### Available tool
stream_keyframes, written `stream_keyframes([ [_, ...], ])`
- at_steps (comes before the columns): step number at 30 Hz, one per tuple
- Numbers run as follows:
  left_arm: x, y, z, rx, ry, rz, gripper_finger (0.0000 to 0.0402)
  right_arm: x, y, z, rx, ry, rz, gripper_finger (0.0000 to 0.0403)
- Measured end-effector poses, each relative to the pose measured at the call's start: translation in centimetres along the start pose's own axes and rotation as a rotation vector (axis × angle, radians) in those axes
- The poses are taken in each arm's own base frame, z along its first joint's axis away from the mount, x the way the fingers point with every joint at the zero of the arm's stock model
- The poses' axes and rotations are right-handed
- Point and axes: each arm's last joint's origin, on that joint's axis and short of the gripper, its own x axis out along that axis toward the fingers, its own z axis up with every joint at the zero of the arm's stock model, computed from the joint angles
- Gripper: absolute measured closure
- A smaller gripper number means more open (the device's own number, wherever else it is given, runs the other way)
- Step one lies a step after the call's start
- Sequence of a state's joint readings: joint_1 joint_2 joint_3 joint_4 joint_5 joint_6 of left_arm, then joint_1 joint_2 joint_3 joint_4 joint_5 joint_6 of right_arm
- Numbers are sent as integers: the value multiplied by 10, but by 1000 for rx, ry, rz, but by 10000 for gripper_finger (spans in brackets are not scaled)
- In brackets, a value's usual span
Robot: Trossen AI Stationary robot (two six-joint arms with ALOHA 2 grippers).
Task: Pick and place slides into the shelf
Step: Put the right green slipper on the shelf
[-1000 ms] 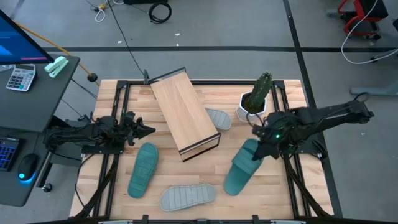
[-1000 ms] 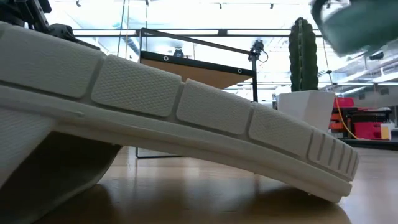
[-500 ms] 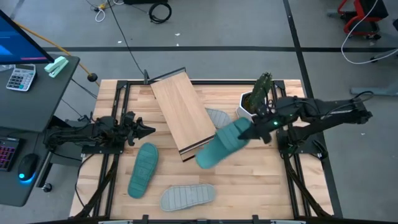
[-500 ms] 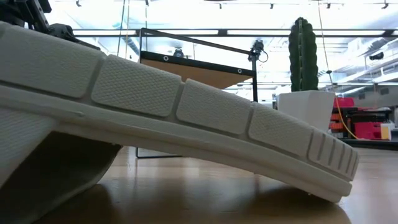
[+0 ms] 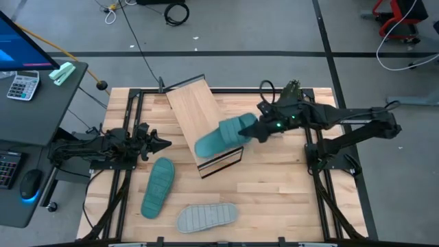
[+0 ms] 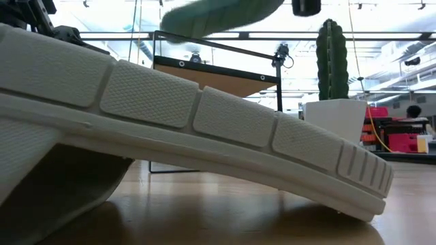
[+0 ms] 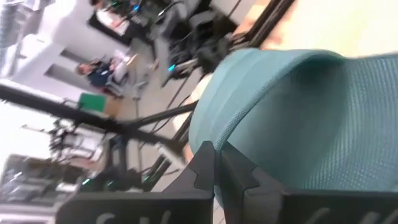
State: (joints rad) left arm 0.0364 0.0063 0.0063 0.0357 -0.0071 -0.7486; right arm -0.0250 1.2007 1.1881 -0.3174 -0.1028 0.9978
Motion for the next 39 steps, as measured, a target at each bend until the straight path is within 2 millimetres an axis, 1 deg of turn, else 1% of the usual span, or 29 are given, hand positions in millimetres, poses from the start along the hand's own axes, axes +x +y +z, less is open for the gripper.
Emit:
stream_keyframes([
  [5,0,0,0,0,0,0,380,6,-7,7,-19,-7,-19,396],
  [8,0,0,0,0,0,0,376,7,-7,8,-21,-2,1,396],
  [13,0,0,0,0,0,0,372,-1,-3,10,-36,-30,23,396],
  [18,0,0,0,2,0,0,379,-7,-1,11,-51,-60,22,396],
  [24,0,0,0,3,1,1,383,-7,0,11,-53,-60,23,396],
  [33,0,0,0,1,1,1,375,-7,0,11,-69,-56,26,396],
  [39,0,0,0,0,1,1,381,-7,0,11,-70,-56,25,396],
])
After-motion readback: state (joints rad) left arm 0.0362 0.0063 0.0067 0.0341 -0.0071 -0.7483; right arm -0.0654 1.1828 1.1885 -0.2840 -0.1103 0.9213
